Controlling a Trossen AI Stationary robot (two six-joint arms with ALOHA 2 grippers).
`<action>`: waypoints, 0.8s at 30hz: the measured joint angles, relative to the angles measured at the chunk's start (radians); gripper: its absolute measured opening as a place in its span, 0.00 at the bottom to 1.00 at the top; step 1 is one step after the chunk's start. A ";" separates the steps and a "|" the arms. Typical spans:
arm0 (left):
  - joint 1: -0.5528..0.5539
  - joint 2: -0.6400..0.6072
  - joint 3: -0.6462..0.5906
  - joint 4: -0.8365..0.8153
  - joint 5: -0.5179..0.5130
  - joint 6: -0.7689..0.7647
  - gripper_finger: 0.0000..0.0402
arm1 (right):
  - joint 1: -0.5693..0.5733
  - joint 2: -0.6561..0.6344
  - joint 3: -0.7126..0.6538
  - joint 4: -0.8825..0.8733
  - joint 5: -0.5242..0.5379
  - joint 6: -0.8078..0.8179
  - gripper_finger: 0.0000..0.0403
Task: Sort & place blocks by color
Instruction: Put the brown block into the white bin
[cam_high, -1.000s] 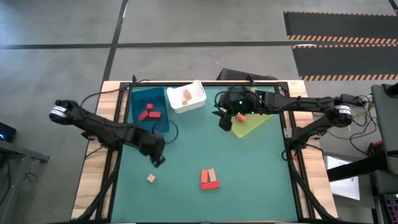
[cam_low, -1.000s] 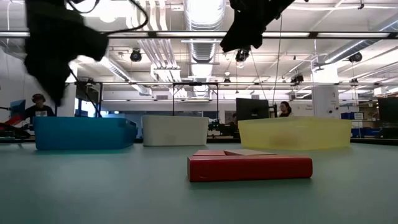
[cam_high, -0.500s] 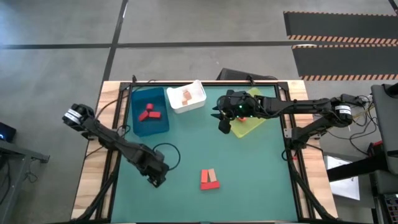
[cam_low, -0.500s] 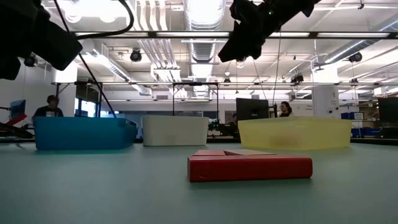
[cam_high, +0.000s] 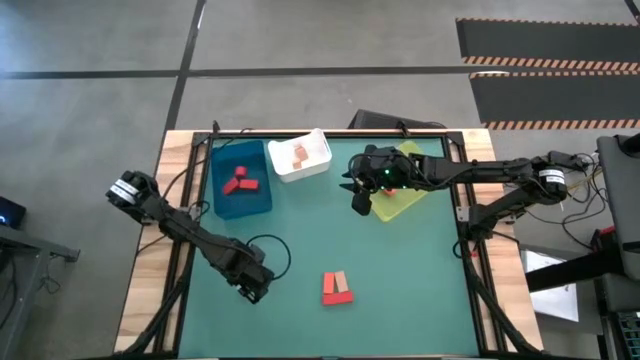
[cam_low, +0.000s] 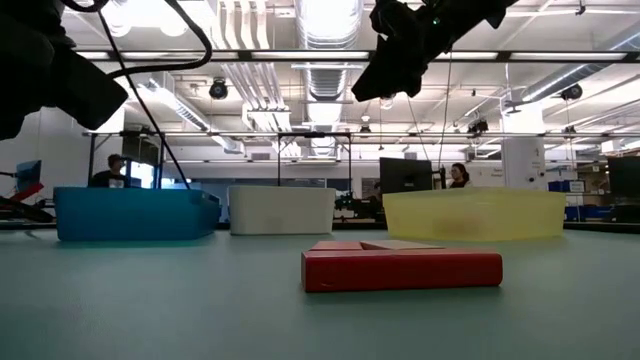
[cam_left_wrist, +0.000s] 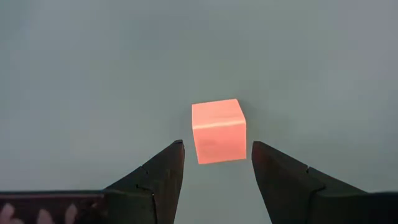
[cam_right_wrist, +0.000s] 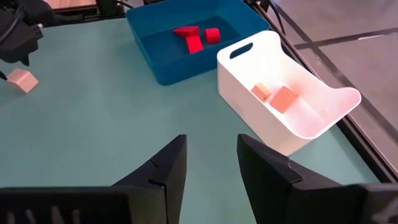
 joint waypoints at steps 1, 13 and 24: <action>-0.005 0.000 0.000 0.000 -0.002 -0.012 0.43 | 0.000 0.000 0.000 0.000 0.000 0.000 0.33; -0.018 0.000 -0.018 0.021 -0.051 -0.024 0.43 | 0.000 0.000 0.000 -0.003 0.000 0.014 0.32; -0.027 0.037 -0.031 0.083 -0.051 -0.025 0.43 | 0.000 0.000 0.000 -0.005 0.000 0.018 0.32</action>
